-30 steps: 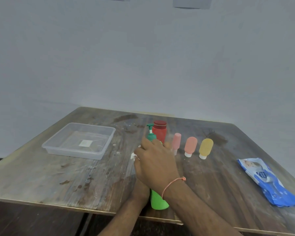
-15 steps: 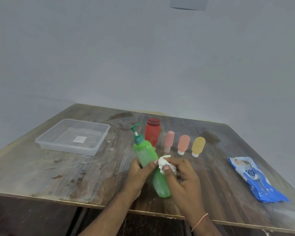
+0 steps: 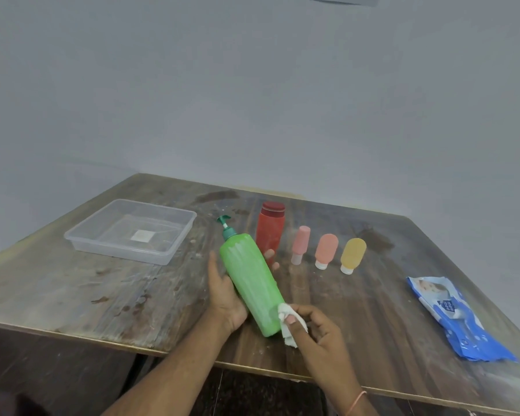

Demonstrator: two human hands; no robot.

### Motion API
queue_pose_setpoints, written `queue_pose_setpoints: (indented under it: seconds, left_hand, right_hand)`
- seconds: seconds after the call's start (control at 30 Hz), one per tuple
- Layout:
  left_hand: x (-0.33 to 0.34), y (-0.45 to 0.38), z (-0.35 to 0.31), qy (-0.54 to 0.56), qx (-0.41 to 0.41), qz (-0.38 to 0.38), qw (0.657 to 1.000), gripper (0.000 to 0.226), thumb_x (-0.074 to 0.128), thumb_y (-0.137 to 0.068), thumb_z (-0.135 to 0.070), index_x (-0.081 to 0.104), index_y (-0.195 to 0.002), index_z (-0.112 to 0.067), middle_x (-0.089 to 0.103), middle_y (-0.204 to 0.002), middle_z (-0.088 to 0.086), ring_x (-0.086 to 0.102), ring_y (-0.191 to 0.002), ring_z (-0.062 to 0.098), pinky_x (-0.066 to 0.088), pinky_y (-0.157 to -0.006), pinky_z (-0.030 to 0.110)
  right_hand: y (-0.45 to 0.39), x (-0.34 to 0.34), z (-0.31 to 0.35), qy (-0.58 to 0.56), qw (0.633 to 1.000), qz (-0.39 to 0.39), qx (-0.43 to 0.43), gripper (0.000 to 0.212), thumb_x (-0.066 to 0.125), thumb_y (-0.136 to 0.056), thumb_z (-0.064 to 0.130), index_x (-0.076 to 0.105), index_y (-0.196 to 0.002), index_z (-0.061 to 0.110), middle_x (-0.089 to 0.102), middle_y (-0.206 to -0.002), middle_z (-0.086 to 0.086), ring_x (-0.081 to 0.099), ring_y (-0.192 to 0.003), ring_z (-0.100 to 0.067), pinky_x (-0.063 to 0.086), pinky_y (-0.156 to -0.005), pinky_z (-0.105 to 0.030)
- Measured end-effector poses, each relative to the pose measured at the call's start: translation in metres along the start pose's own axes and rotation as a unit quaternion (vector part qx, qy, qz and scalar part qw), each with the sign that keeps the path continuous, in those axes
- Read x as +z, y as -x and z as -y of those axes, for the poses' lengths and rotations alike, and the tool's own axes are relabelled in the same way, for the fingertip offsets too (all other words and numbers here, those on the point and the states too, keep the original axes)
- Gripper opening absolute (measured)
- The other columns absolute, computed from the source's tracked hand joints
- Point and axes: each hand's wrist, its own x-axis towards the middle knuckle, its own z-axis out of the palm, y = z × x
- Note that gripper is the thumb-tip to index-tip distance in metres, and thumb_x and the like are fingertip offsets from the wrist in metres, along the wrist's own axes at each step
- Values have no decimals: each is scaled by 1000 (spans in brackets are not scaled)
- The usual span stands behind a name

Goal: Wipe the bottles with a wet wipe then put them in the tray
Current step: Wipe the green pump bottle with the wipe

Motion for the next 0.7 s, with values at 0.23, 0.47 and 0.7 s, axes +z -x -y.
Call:
queue_pose_setpoints:
  seconds: [0.23, 0.47, 0.7]
  left_hand:
    - [-12, -6, -2, 31, -45, 71, 996, 80, 37, -97, -76, 70, -131, -13, 70, -110, 11, 61, -128, 44, 33, -115, 71]
    - [-13, -7, -2, -5, -43, 30, 999, 104, 41, -85, -89, 63, -143, -6, 68, -139, 15, 68, -120, 42, 55, -96, 49]
    - [-9, -5, -4, -36, -25, 3, 999, 107, 33, -81, -94, 64, -138, -9, 65, -144, 20, 70, -118, 44, 58, -90, 43]
  right_hand:
    - [-8, 3, 4, -26, 995, 81, 46, 15, 72, -101, 20, 82, -111, 23, 82, -107, 1, 77, -96, -15, 60, -79, -28]
    - [-19, -9, -4, 0, 1000, -6, 9, 13, 78, -96, 19, 82, -108, 24, 83, -105, 2, 79, -99, -21, 65, -84, -38]
    - [-16, 2, -5, 75, 996, -10, -50, 10, 81, -90, 37, 84, -99, 34, 82, -98, 10, 77, -92, -15, 62, -75, -32]
